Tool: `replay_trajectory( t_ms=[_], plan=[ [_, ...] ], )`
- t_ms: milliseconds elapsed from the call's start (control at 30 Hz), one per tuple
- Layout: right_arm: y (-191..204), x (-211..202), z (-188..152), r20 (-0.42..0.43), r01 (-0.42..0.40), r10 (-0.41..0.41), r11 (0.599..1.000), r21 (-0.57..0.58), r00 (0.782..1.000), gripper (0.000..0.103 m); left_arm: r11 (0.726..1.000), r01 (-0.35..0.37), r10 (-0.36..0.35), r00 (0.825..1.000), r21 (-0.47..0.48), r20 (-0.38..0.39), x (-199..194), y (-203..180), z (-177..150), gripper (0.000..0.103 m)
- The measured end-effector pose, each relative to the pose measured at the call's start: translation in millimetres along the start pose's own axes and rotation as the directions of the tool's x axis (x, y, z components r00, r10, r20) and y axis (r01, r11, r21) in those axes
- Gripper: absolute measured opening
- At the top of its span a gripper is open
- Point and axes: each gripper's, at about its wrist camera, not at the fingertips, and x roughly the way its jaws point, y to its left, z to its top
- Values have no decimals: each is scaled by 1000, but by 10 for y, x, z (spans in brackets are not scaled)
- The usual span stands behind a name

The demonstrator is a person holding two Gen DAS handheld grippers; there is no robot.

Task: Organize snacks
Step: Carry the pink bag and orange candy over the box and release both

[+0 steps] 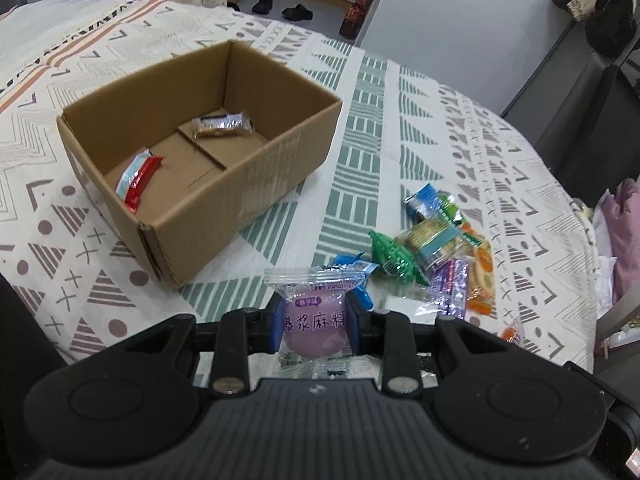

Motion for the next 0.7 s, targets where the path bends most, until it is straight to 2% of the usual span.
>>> replay_trajectory(
  t_ms=[333, 700],
  plan=[
    [376, -81, -70, 10, -50, 50, 998, -48, 999, 16, 998, 54, -54, 998, -10, 25, -233, 118, 158, 29],
    [1043, -68, -109, 28, -141, 146, 980, -141, 989, 16, 996, 84, -84, 992, 1, 94, -485, 346, 567, 29]
  ],
)
